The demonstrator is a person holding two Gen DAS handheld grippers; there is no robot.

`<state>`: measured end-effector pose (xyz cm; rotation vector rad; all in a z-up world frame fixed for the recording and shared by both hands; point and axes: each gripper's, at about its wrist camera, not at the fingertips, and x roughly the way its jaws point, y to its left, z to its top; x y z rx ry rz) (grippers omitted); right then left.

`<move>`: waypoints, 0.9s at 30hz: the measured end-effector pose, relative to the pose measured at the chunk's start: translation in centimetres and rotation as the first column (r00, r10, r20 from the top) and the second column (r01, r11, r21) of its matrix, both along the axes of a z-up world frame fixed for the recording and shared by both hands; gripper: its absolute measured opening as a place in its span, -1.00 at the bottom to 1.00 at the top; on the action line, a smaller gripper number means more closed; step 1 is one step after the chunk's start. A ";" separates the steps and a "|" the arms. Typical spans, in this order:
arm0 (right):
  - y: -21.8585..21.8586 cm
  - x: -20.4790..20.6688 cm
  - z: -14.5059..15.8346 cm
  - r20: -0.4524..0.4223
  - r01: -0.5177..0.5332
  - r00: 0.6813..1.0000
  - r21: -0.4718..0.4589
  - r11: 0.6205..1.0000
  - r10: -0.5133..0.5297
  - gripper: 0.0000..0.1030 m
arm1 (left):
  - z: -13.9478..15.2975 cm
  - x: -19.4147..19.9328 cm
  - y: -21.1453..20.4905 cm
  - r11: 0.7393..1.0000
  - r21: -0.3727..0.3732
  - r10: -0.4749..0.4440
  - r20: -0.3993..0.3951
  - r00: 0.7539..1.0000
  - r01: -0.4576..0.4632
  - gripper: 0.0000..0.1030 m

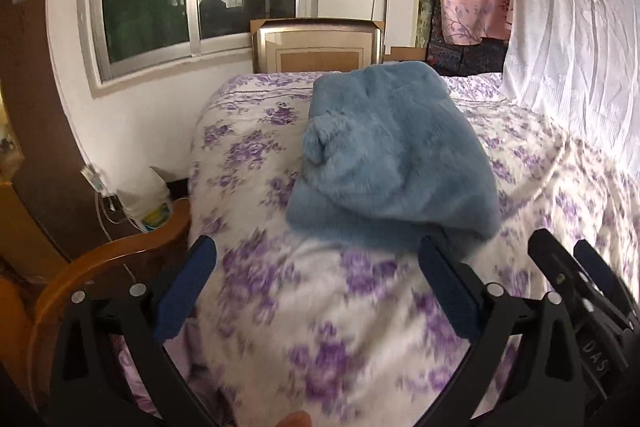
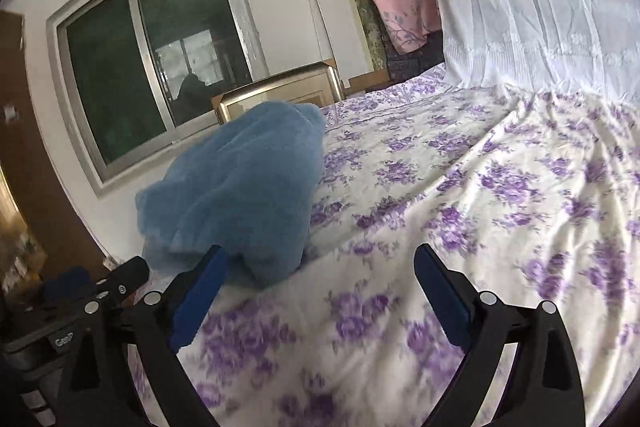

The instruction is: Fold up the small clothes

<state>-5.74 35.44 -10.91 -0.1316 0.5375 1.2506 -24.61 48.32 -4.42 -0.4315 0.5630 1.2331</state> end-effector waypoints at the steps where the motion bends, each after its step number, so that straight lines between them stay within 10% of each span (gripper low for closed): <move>1: -0.5 -0.1 0.2 0.006 0.002 1.000 0.005 1.000 -0.002 0.85 | 0.1 -0.2 -0.6 1.000 0.008 0.004 -0.007 1.000 -0.004 0.91; 27: -7.0 -0.9 2.0 0.016 -0.020 1.000 0.072 0.997 0.019 0.87 | 1.9 -1.2 -6.9 0.998 0.057 0.026 -0.056 0.998 -0.022 0.91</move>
